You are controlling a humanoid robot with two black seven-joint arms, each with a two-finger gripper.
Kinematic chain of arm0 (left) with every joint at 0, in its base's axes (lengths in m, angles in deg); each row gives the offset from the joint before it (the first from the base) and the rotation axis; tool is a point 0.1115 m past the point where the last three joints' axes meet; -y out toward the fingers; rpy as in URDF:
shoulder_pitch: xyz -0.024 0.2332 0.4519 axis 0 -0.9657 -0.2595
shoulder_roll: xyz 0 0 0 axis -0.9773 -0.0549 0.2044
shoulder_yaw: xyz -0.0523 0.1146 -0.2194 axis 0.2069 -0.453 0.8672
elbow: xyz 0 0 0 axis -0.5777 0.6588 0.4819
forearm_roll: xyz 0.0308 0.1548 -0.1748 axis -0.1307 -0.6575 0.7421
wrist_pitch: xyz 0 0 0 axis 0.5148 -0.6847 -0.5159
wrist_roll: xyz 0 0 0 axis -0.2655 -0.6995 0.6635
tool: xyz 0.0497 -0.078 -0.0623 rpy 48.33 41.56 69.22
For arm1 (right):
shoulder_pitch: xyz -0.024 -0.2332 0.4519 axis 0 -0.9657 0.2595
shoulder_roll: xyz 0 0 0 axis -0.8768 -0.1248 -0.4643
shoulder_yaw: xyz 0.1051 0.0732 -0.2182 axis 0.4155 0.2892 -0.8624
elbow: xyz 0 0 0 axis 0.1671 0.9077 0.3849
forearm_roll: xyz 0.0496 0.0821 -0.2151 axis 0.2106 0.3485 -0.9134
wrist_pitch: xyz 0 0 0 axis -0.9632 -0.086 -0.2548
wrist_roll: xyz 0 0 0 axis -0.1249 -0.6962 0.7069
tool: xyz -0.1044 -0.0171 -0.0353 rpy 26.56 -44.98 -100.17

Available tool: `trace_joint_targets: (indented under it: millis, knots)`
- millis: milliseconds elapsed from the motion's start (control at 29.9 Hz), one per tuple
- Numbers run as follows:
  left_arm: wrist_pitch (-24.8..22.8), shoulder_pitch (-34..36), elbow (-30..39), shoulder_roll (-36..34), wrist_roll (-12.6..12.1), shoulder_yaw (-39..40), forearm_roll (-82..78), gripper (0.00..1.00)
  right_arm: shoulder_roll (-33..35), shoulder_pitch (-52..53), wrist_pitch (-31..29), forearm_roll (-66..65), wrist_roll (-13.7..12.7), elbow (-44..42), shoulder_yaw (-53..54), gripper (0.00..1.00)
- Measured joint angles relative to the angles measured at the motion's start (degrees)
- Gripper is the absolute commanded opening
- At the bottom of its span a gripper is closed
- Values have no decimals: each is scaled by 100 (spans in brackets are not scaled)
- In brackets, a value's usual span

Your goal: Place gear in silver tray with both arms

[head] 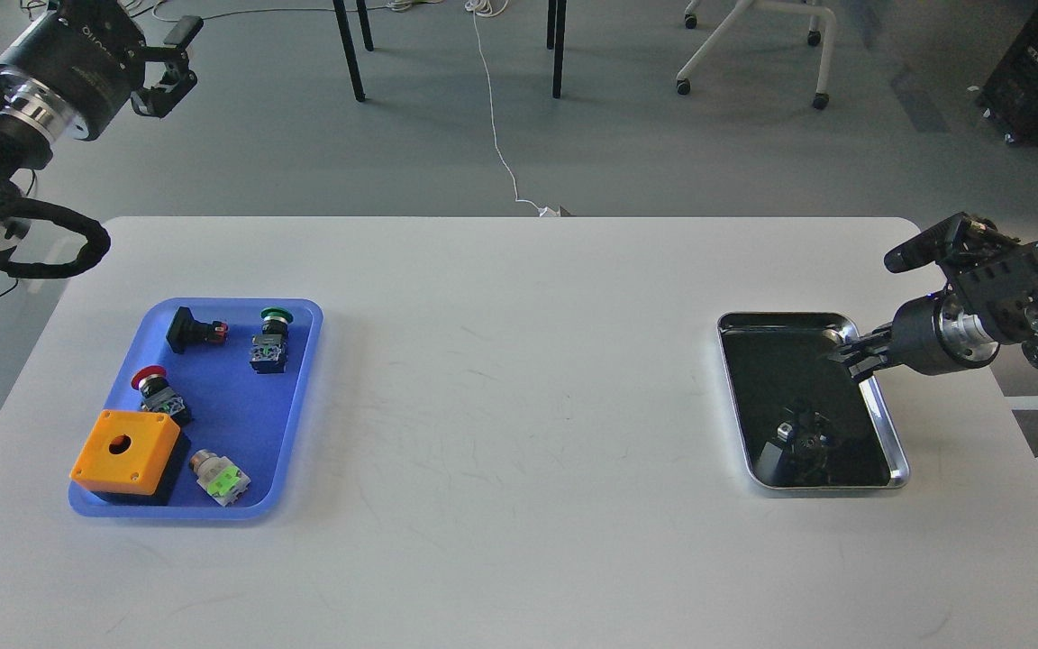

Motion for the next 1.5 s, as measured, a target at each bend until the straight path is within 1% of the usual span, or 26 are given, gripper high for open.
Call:
trace_joint_targets:
  millis: [134,201,234,267,334,401,535,635,736,936,1137,1204,1337,1505]
  knots:
    - [0,10,1,2,-1,-7,-19,98,-7,-436,17,0,1,-156,406,29]
    - [0,10,1,2,-1,-8,-26,98,0,-549,24,0,1,-167,522,36]
    - [0,10,1,3,-2,-8,-28,98,10,-584,29,1,1,-171,576,41]
    - [0,10,1,6,-1,-8,-28,98,19,-609,39,3,1,-174,609,49]
    - [4,10,1,20,-2,-8,-29,98,31,-629,77,10,1,-174,667,60]
    - [22,10,1,44,-3,-8,-30,98,50,-636,113,15,0,-167,697,76]
    - [30,10,0,53,-8,-8,-30,98,104,-643,136,15,1,-156,707,94]
    - [21,10,0,37,-8,-8,-30,98,197,-594,149,42,1,-154,824,97]
    - [10,10,-2,13,-8,-8,-30,98,303,-540,156,68,1,-172,1299,98]
    - [6,10,-137,9,-2,-5,-13,98,588,-630,165,161,0,-342,3195,98]
    - [6,10,-301,57,7,162,12,98,526,-859,174,482,0,-697,5131,99]
    - [7,10,-317,118,7,300,14,98,505,-954,176,735,0,-710,5623,99]
    - [13,19,-466,511,-14,486,17,98,300,-1141,190,1486,0,-729,6409,99]
    - [2,44,-745,976,-53,979,74,98,156,-1364,248,2718,0,-738,6876,99]
